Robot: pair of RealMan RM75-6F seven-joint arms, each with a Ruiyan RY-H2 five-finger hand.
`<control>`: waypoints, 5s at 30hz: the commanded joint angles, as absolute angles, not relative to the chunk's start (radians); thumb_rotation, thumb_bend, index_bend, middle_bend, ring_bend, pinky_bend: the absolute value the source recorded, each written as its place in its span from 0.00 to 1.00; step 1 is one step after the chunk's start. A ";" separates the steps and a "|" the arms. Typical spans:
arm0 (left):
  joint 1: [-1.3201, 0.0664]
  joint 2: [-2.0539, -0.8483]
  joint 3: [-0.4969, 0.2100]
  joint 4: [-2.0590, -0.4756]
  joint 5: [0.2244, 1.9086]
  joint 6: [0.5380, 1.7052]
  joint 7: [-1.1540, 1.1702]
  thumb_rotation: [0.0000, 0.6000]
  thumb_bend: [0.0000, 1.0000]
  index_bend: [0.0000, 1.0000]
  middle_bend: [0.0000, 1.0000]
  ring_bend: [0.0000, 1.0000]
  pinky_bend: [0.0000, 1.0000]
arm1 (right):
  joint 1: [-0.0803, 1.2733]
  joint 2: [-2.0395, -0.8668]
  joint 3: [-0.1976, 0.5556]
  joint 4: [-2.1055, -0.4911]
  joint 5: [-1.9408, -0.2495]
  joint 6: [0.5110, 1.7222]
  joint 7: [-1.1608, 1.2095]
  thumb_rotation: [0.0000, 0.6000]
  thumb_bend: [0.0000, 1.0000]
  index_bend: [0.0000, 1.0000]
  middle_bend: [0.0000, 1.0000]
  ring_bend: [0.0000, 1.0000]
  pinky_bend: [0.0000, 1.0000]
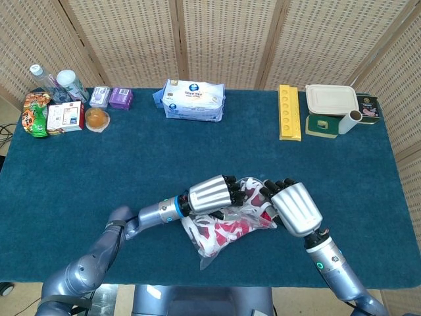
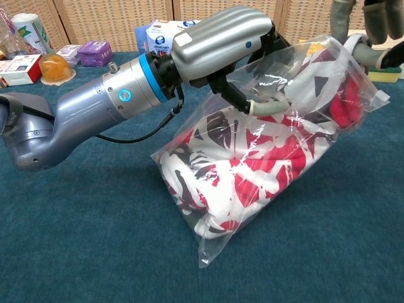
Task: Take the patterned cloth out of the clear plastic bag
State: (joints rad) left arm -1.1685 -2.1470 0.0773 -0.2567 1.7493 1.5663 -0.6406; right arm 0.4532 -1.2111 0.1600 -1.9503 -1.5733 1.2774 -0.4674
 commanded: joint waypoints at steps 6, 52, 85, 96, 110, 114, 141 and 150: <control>-1.152 -2.115 0.073 -0.278 1.742 1.577 -0.657 1.00 0.11 0.54 0.57 0.57 0.54 | 0.452 -1.221 0.163 -1.943 -1.559 1.284 -0.463 1.00 0.63 0.71 0.50 0.64 0.62; -1.025 -1.503 0.088 -1.188 1.519 0.866 -0.118 0.82 0.13 0.47 0.20 0.07 0.19 | 0.435 -1.221 0.146 -1.865 -1.499 1.288 -0.403 1.00 0.64 0.73 0.51 0.65 0.63; -0.985 -1.776 0.016 -0.955 1.564 0.891 -0.095 1.00 0.35 0.53 0.20 0.07 0.19 | 0.426 -1.203 0.140 -1.860 -1.502 1.293 -0.362 1.00 0.64 0.73 0.51 0.65 0.64; -0.982 -1.784 0.016 -0.909 1.596 0.924 -0.144 1.00 0.28 0.54 0.20 0.07 0.19 | 0.426 -1.199 0.141 -1.862 -1.494 1.289 -0.362 1.00 0.64 0.73 0.51 0.66 0.64; -0.995 -1.823 0.017 -0.852 1.616 0.915 -0.164 1.00 0.34 0.54 0.20 0.07 0.19 | 0.424 -1.195 0.140 -1.865 -1.491 1.291 -0.362 1.00 0.64 0.73 0.52 0.66 0.64; -0.998 -1.832 0.017 -0.836 1.621 0.916 -0.174 1.00 0.40 0.54 0.20 0.07 0.20 | 0.422 -1.192 0.141 -1.868 -1.490 1.293 -0.360 1.00 0.64 0.73 0.52 0.66 0.65; -0.976 -1.795 0.035 -0.804 1.648 0.980 -0.274 1.00 0.49 0.68 0.35 0.17 0.26 | 0.424 -1.177 0.136 -1.907 -1.493 1.281 -0.356 1.00 0.65 0.74 0.52 0.66 0.65; -0.946 -1.688 0.069 -0.855 1.679 1.033 -0.298 1.00 0.49 0.68 0.35 0.17 0.27 | 0.427 -1.188 0.136 -1.936 -1.498 1.283 -0.391 1.00 0.65 0.74 0.53 0.67 0.65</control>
State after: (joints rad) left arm -0.9515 -1.6971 0.0627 -0.8486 1.6746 1.0281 -0.2951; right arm 0.4267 -1.1863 0.1353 -1.9340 -1.4995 1.2837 -0.3882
